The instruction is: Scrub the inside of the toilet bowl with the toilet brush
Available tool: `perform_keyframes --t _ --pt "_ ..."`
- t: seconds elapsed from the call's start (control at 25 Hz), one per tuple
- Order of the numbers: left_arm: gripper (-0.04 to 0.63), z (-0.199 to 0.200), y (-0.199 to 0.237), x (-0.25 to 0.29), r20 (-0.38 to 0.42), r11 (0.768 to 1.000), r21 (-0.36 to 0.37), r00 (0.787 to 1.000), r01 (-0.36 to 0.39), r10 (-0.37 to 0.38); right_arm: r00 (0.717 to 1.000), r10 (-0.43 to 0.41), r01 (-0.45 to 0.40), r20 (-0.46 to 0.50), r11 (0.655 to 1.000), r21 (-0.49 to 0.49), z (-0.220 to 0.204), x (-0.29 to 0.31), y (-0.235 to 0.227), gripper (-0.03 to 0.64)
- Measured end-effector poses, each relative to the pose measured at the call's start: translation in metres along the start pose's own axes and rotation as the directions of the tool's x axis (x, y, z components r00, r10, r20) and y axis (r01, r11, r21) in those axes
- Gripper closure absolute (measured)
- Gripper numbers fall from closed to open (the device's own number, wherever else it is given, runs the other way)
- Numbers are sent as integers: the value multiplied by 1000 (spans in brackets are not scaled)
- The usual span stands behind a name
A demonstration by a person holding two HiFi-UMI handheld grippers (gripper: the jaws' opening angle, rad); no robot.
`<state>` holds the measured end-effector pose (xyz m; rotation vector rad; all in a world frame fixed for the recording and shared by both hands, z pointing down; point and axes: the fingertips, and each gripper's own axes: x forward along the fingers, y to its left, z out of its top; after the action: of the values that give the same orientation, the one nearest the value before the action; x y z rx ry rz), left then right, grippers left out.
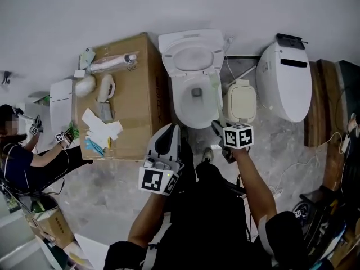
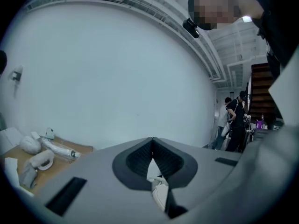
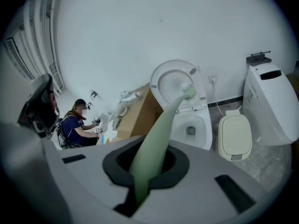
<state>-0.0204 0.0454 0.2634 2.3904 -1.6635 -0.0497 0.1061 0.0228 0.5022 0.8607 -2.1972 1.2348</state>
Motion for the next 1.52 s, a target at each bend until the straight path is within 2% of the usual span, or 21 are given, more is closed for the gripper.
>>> perform_keyframes --t 0.28,0.4,0.56,0.84,1.52 --pt "588 37 -21 -20 31 999 6 999 45 -45 981 -1 3 191 1000 -11 30 -92 69 598" --pt "588 50 -21 -26 39 997 -19 997 73 -72 967 -6 5 255 1000 4 40 -117 95 598" --pt "588 59 -17 -30 34 994 2 994 108 -108 948 -26 28 316 1000 -1 48 -139 123 597" --pt "588 65 -3 -22 53 989 13 988 145 -146 934 -48 50 354 999 4 57 -144 139 597" --pt "588 77 16 -17 59 989 22 987 149 -150 927 -31 33 373 999 1 72 -127 160 598"
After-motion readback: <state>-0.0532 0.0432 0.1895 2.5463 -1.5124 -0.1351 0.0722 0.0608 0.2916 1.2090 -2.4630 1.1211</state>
